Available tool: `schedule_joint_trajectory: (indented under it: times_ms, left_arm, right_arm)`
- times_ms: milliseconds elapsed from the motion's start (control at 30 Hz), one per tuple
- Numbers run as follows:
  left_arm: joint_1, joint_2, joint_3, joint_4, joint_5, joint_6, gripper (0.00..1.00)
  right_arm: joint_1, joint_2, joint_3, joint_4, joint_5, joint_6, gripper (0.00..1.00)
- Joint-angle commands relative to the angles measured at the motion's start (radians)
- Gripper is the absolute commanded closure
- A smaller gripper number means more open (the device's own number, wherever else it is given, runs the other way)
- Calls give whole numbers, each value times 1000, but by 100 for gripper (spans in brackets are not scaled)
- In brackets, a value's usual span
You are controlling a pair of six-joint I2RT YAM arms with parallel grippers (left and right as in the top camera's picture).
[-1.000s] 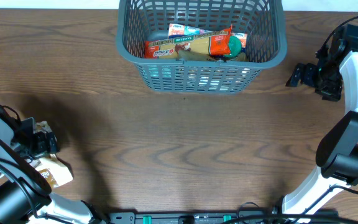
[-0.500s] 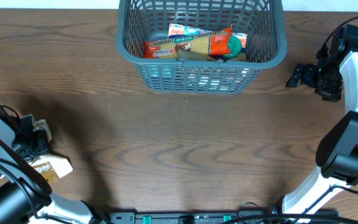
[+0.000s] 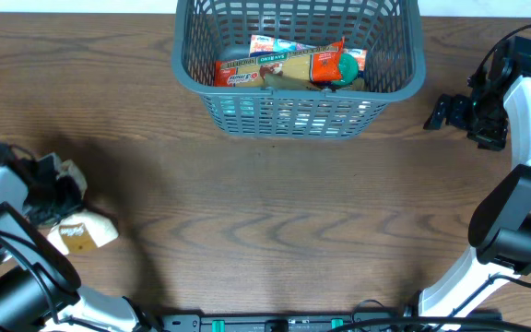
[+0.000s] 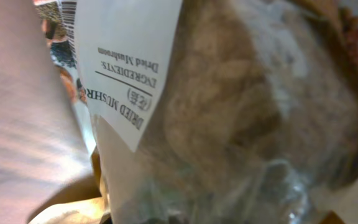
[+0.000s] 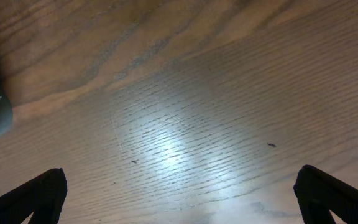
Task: Pack container
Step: 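Carry the mushroom bag into the basket and release it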
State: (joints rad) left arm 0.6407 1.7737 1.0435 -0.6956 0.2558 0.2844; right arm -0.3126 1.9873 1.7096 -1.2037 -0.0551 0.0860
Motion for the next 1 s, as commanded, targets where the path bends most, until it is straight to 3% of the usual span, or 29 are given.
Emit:
schedule_joint_trajectory:
  times_ms: [0, 367, 500, 600, 700, 967]
  left_arm:
    - [-80, -24, 88, -23, 47, -57, 94]
    - [-352, -89, 597, -244, 45, -141, 94]
    - [-480, -89, 798, -274, -55, -113, 94]
    - [-594, -89, 935, -264, -190, -25, 94]
    - [-689, -89, 1027, -227, -228, 123, 94]
    - [-889, -76, 1060, -38, -227, 691, 94]
  right_arm:
    - [5, -5, -3, 0, 2, -22, 1]
    - [5, -5, -3, -8, 2, -24, 1]
    - [5, -5, -3, -12, 2, -24, 1]
    - [6, -5, -3, -13, 2, -24, 1]
    - [6, -5, -3, -13, 2, -24, 1]
    - [6, -5, -3, -27, 2, -24, 1]
